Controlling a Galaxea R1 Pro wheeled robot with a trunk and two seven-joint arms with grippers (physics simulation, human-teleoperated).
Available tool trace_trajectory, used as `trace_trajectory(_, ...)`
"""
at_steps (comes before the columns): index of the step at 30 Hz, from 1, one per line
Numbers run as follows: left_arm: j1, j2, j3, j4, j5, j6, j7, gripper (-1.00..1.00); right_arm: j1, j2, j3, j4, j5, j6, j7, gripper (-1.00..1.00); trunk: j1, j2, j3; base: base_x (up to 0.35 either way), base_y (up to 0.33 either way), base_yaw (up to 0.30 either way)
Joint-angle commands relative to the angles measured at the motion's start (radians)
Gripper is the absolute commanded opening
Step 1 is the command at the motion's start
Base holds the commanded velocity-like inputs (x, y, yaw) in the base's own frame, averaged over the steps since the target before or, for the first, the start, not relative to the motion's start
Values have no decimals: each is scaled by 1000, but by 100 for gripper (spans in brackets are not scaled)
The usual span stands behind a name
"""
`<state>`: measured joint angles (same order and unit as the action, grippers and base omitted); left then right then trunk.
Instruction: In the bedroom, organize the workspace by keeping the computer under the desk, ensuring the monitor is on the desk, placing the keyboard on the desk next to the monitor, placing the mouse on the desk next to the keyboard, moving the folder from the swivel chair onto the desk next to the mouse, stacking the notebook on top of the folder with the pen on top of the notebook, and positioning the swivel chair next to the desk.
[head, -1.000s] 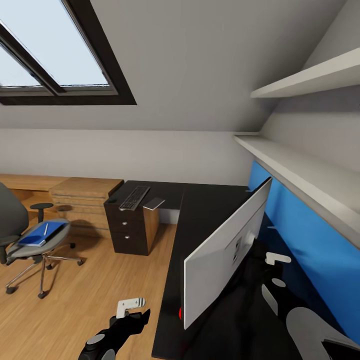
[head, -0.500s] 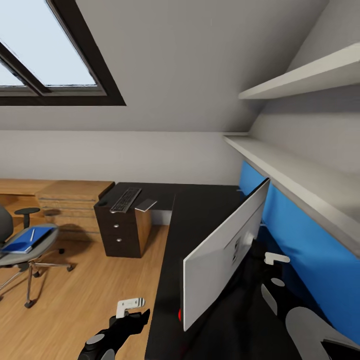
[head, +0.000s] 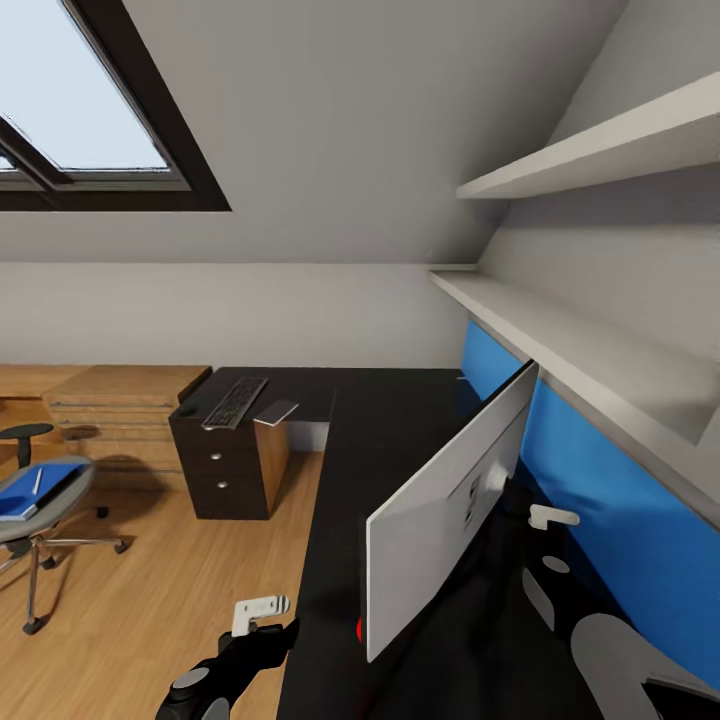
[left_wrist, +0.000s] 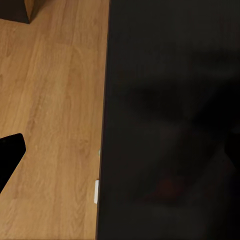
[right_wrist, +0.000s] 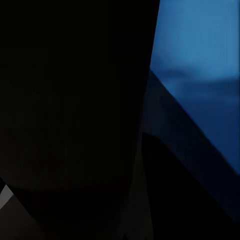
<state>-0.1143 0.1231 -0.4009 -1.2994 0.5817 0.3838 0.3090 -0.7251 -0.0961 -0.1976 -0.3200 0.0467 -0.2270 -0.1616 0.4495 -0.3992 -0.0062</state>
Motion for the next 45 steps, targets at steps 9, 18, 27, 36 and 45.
trace_trajectory(9, -1, 0, -4, -1, 10, 1, 10, 100, -1, 0, -4, 0, -3, -5, -3, -100, 0, -1, -1, 0, 0, -3)
trace_trajectory(18, -1, 0, -4, -1, 9, 1, 10, 100, -1, -1, -8, -2, -4, -6, -4, -100, 0, -1, -1, 0, 0, 0)
trace_trajectory(27, -1, 0, -4, -2, 9, 1, 10, 100, -1, -1, -8, 0, -5, -5, -4, -100, 0, -1, -1, 3, 0, 0)
trace_trajectory(36, -1, 0, -4, -1, 9, 1, 10, 100, -1, -1, -7, 2, -4, -1, -7, -100, 0, -1, -1, 175, 0, 0)
trace_trajectory(45, -1, 1, -3, -1, 9, 1, 10, 100, -2, -4, -8, 4, -4, 3, -10, -100, 0, -1, -1, 102, -51, 0)
